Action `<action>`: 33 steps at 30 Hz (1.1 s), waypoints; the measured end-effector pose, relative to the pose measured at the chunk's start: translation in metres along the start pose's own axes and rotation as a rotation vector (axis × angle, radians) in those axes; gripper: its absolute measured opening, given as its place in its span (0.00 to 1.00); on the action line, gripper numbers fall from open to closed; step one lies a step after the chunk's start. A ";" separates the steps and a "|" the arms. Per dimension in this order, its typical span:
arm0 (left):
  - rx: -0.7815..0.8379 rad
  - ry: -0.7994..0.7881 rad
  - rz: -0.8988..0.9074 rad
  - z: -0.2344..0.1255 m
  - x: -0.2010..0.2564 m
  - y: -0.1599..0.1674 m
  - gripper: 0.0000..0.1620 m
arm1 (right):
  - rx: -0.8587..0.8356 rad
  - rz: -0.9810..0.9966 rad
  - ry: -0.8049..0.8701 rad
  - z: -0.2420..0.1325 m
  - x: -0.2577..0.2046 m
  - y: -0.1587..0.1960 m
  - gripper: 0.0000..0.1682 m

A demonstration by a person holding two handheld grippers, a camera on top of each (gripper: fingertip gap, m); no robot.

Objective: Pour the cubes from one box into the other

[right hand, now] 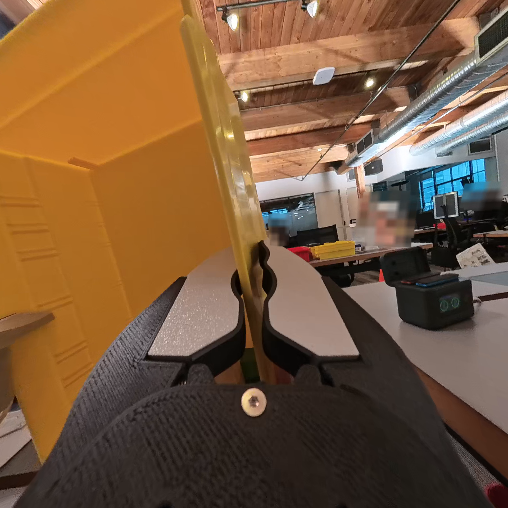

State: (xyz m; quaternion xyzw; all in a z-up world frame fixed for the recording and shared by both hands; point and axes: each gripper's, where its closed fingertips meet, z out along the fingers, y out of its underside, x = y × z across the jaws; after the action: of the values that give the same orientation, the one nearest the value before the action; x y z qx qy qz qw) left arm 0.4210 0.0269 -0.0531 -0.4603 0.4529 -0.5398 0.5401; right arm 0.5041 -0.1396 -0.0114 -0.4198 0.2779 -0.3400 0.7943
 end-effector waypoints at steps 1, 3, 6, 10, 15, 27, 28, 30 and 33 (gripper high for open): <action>0.013 -0.001 0.004 -0.001 0.000 -0.004 0.04 | 0.012 0.002 -0.006 0.001 -0.001 -0.004 0.04; 0.056 -0.015 0.018 -0.006 0.001 -0.016 0.04 | 0.047 0.008 -0.020 0.002 -0.006 -0.013 0.04; 0.055 -0.070 0.066 -0.007 -0.005 -0.021 0.03 | 0.072 0.001 -0.032 0.005 -0.013 -0.019 0.04; 0.081 -0.073 0.048 -0.012 -0.007 -0.030 0.03 | 0.095 0.009 -0.039 0.007 -0.018 -0.023 0.04; 0.083 -0.063 0.025 -0.012 -0.009 -0.032 0.03 | 0.092 0.011 -0.046 0.009 -0.020 -0.024 0.04; 0.104 -0.048 0.018 -0.015 -0.006 -0.036 0.04 | 0.117 -0.013 -0.059 0.006 -0.023 -0.034 0.04; 0.111 -0.052 0.019 -0.017 -0.006 -0.038 0.04 | 0.127 -0.012 -0.063 0.006 -0.025 -0.037 0.04; 0.151 -0.064 0.042 -0.022 -0.005 -0.051 0.03 | 0.170 -0.004 -0.069 0.005 -0.029 -0.048 0.04; 0.212 -0.064 0.093 -0.027 -0.002 -0.071 0.03 | 0.249 -0.012 -0.080 0.002 -0.035 -0.069 0.04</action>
State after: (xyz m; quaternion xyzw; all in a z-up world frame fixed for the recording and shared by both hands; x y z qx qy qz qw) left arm 0.3826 0.0289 0.0122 -0.3962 0.3966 -0.5440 0.6244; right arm 0.4627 -0.1404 0.0543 -0.3330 0.1991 -0.3598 0.8485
